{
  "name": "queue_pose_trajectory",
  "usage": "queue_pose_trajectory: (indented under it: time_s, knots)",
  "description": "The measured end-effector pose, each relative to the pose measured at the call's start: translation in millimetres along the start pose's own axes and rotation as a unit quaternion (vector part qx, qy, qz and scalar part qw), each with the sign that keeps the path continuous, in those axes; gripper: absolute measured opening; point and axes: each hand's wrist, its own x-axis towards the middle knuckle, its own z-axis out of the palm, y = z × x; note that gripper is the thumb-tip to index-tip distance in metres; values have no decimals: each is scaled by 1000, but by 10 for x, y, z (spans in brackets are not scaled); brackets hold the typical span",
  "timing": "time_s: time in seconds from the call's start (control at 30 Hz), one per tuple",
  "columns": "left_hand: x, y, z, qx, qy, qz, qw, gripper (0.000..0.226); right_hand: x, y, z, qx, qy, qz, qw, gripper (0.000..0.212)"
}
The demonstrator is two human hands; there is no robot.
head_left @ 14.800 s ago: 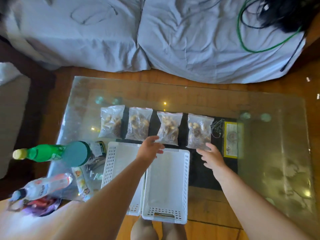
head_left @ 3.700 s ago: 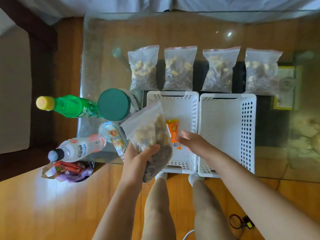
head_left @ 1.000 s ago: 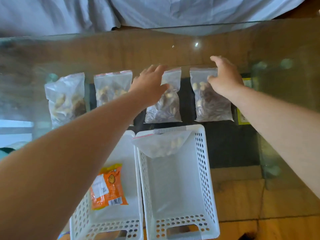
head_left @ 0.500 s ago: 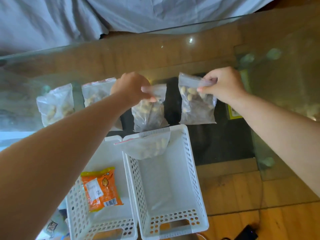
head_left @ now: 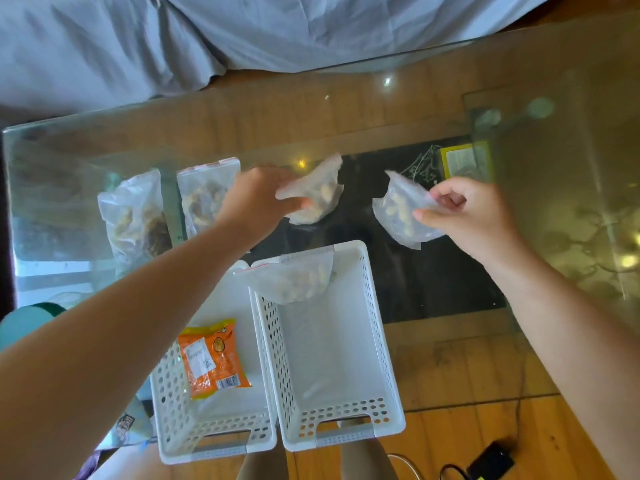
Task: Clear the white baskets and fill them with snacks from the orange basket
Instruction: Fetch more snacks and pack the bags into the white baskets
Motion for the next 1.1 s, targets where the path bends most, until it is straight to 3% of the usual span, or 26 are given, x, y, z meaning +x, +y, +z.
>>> queue_pose_trajectory:
  time_s: [0.13,0.27,0.37,0.47,0.57,0.7,0.87,0.97,1.1]
  knots:
    - [77,-88,104,13,16,-57,998,27,91,3,150,-28,25,-9,999,27]
    - [74,-7,29,3,52,0,999,33,18,-97,57,-24,77,-66,995,27]
    - [2,17,7,-2,29,8,1000,22,-56,-128,39,-26,44,-63,997,14]
    - [4,-53,35,49,-25,-29,998,29,-61,-81,107,-102,15,-53,993,15]
    - [18,-85,28,120,-37,-44,991,33,-70,-58,140,-137,58,-47,988,31]
    - [-4,-124,-8,134,19,21,991,38,-156,-96,91,-107,131,-75,983,20]
    - [-40,-111,31,143,-71,23,987,34,-113,26,187,-133,58,-16,989,12]
    - [-126,-10,-26,104,5,65,993,31,-139,47,208,-104,72,19,992,16]
    - [-338,205,-283,75,72,132,986,28,-404,-85,53,-85,99,-25,991,19]
